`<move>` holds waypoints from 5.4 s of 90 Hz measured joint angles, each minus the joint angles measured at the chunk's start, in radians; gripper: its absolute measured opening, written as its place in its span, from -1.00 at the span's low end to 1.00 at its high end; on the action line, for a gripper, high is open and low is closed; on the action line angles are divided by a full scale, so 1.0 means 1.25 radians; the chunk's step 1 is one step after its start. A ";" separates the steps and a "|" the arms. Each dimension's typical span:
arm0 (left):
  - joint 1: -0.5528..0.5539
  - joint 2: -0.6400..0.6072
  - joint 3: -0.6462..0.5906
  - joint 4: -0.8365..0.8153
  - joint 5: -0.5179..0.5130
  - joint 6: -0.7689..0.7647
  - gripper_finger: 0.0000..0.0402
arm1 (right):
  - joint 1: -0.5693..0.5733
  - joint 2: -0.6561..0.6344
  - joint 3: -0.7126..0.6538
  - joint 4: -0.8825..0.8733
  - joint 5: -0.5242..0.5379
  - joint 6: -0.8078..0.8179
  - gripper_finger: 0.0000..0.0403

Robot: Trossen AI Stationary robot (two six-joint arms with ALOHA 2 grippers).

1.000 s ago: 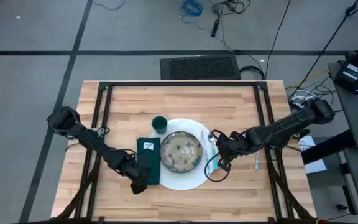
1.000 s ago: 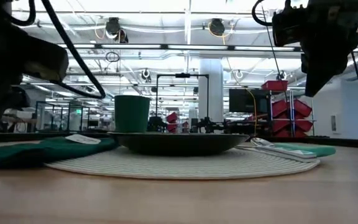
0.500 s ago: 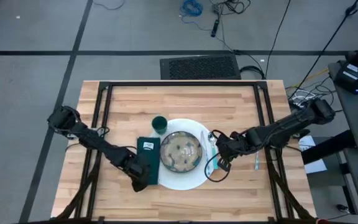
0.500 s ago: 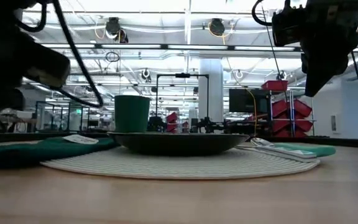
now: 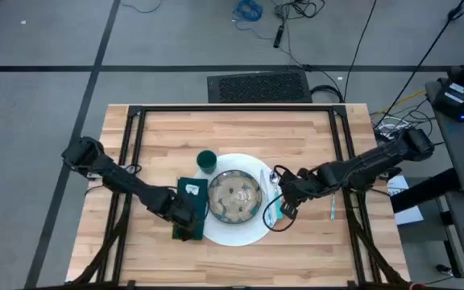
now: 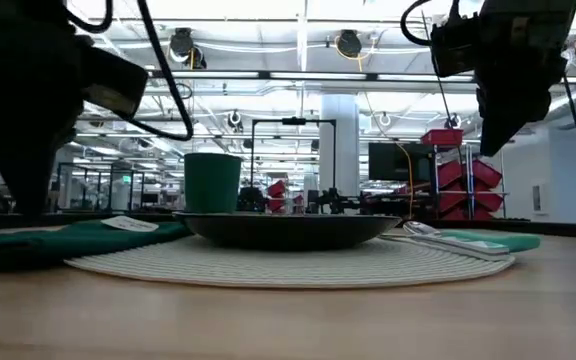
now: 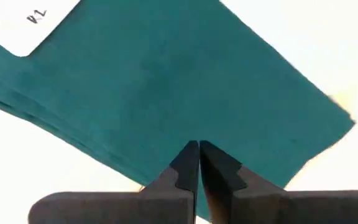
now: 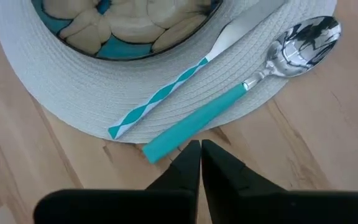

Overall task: Set table place
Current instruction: Put the blue fork on the green napkin

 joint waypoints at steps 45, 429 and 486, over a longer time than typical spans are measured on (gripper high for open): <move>0.046 0.000 0.286 -0.084 0.017 0.132 -0.41 | 0.000 0.000 0.000 -0.019 -0.082 0.102 -1.00; -0.011 -0.029 0.382 -0.225 -0.320 0.461 -0.41 | 0.037 0.007 -0.285 -0.158 -0.028 1.112 -0.94; 0.004 -0.029 0.382 -0.196 -0.323 0.459 -0.41 | 0.150 -0.025 0.034 -0.300 0.212 0.880 -0.99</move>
